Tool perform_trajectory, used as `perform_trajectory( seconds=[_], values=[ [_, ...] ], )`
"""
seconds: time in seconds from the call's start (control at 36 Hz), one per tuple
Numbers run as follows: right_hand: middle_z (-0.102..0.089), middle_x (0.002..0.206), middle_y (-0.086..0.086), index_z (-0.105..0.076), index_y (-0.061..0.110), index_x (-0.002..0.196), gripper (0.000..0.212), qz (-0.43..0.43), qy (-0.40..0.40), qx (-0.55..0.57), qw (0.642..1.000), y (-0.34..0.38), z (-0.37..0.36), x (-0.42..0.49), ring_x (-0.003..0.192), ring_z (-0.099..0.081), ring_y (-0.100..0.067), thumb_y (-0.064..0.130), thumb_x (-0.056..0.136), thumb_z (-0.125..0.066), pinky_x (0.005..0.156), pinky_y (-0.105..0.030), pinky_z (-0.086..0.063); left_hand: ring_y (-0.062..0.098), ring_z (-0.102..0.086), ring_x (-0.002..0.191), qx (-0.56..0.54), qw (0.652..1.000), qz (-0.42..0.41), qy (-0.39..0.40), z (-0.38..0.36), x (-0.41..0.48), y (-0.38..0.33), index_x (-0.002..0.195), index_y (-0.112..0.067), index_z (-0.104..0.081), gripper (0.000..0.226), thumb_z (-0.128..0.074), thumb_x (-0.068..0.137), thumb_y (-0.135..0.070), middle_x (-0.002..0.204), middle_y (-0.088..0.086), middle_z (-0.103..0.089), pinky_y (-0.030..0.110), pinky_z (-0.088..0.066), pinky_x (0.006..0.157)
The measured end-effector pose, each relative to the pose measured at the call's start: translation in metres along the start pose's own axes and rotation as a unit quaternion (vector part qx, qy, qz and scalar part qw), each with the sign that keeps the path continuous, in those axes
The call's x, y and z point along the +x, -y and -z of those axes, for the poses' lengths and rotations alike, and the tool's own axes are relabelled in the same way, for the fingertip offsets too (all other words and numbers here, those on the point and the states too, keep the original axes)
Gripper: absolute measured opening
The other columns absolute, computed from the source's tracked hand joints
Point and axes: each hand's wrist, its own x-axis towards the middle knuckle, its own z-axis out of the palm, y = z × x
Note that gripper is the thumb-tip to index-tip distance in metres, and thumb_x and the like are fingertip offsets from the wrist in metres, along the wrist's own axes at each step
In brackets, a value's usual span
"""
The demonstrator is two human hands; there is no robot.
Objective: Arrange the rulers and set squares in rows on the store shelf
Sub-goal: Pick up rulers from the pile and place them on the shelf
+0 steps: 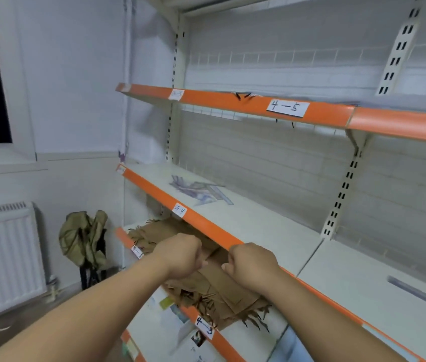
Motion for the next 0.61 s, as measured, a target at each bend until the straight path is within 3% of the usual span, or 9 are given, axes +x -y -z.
perform_trajectory(
  seconds=[0.31, 0.42, 0.56, 0.61],
  values=[
    [-0.059, 0.099, -0.003, -0.051, 0.021, 0.090, 0.020, 0.026, 0.021, 0.003, 0.999, 0.035, -0.012, 0.100, 0.099, -0.058, -0.024, 0.040, 0.095, -0.049, 0.071, -0.029, -0.037, 0.019, -0.060, 0.089, 0.002, 1.000, 0.026, 0.001, 0.010, 0.058, 0.075, 0.095, -0.015, -0.063, 0.030, -0.055, 0.092, -0.044, 0.094, 0.001, -0.063, 0.036, -0.053, 0.080],
    [-0.061, 0.107, -0.005, -0.057, 0.018, 0.099, 0.026, 0.026, 0.022, -0.001, 0.999, 0.040, -0.019, 0.147, 0.094, -0.057, -0.023, 0.042, 0.094, -0.047, 0.070, -0.029, -0.038, 0.017, -0.054, 0.085, 0.019, 0.999, 0.036, -0.006, 0.019, 0.088, 0.102, 0.099, -0.015, -0.062, 0.026, -0.054, 0.093, -0.039, 0.088, -0.002, -0.055, 0.030, -0.045, 0.072],
    [-0.063, 0.107, -0.005, -0.059, 0.015, 0.108, 0.031, 0.023, 0.016, 0.000, 1.000, 0.041, -0.028, 0.200, 0.086, -0.053, -0.022, 0.040, 0.093, -0.047, 0.067, -0.029, -0.037, 0.021, -0.058, 0.100, 0.018, 0.999, 0.033, -0.008, 0.032, 0.126, 0.129, 0.108, -0.014, -0.061, 0.027, -0.053, 0.095, -0.036, 0.106, 0.003, -0.061, 0.027, -0.042, 0.075],
    [-0.063, 0.107, -0.005, -0.059, 0.015, 0.108, 0.030, 0.020, 0.016, 0.001, 1.000, 0.041, -0.031, 0.217, 0.083, -0.051, -0.022, 0.038, 0.094, -0.046, 0.067, -0.029, -0.035, 0.019, -0.057, 0.094, 0.016, 0.999, 0.030, -0.006, 0.033, 0.139, 0.138, 0.109, -0.014, -0.061, 0.028, -0.053, 0.095, -0.036, 0.105, 0.003, -0.061, 0.025, -0.040, 0.072]
  ],
)
